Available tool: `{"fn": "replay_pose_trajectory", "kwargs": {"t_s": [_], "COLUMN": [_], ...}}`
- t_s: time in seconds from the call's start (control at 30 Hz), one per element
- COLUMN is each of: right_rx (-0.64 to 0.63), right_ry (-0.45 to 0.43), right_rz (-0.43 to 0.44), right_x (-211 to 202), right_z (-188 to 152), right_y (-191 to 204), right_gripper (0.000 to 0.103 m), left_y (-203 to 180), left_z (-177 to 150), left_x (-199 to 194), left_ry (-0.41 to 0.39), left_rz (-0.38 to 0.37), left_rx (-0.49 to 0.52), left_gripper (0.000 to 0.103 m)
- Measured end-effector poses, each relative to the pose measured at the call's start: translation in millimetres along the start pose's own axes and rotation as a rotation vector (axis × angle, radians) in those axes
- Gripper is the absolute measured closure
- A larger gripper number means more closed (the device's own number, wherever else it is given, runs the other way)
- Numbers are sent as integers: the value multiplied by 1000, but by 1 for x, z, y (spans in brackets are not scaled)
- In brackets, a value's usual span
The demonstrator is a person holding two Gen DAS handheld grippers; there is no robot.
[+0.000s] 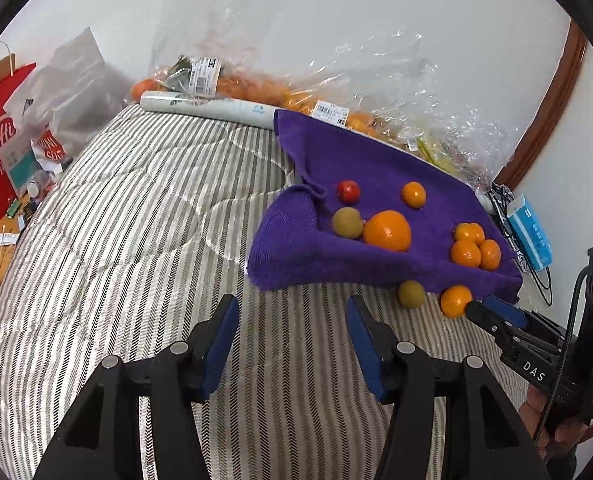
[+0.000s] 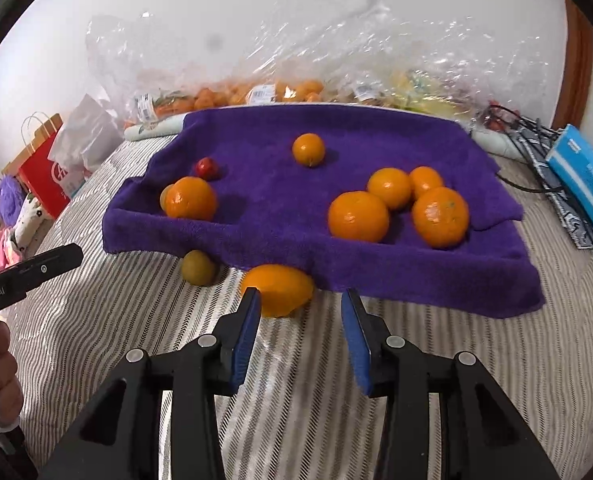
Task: Organize fruits
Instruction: 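Move both tools back toward the fruits left on the bedspread, then grasp an orange with the right tool while the left tool grasps a yellow-green fruit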
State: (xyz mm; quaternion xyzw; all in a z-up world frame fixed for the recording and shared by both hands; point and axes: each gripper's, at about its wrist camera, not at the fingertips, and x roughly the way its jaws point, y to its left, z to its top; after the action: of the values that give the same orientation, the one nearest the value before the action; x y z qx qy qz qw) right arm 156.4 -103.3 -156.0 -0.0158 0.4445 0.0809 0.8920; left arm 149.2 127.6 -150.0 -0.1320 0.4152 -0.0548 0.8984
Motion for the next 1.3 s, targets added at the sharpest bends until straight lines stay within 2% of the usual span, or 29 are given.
{"fn": "replay_pose_trajectory", "kwargs": {"t_s": [0.07,0.4,0.43,0.47,0.53,0.8,1.07,1.17,1.3], "right_rx": [-8,-6,-6,-11,-19,-28,-54,-47,-13], "right_ry": [3,44,40,39,25,-2,-31,-28,-32], "right_rz": [7,-2,2,0,3,38,-18,-69,-94], "right_x": [5,31,31,31,31,13,-14,-19,-23], "right_z": [1,7,7,7,6,-1,-19,-29,-40], "right_y": [4,12,12,13,13,8,-26,-46,-71], "right_gripper": [55,54,55,61,66,70,70,70,70], "left_y": [1,2,2,1,-1,-25,-71,-85,-99], "left_z": [-1,-2,-2,-2,-2,-6,-19,-19,-15], "left_x": [2,12,12,13,14,18,41,47,56], "left_ry": [5,26,27,28,30,45,96,81,53], "left_rz": [2,-6,-7,-6,-4,-14,-36,-28,-3], "left_rx": [3,-4,-5,-4,2,40,118,146,153], "left_gripper": [50,50,50,50,50,50,50,53,55]}}
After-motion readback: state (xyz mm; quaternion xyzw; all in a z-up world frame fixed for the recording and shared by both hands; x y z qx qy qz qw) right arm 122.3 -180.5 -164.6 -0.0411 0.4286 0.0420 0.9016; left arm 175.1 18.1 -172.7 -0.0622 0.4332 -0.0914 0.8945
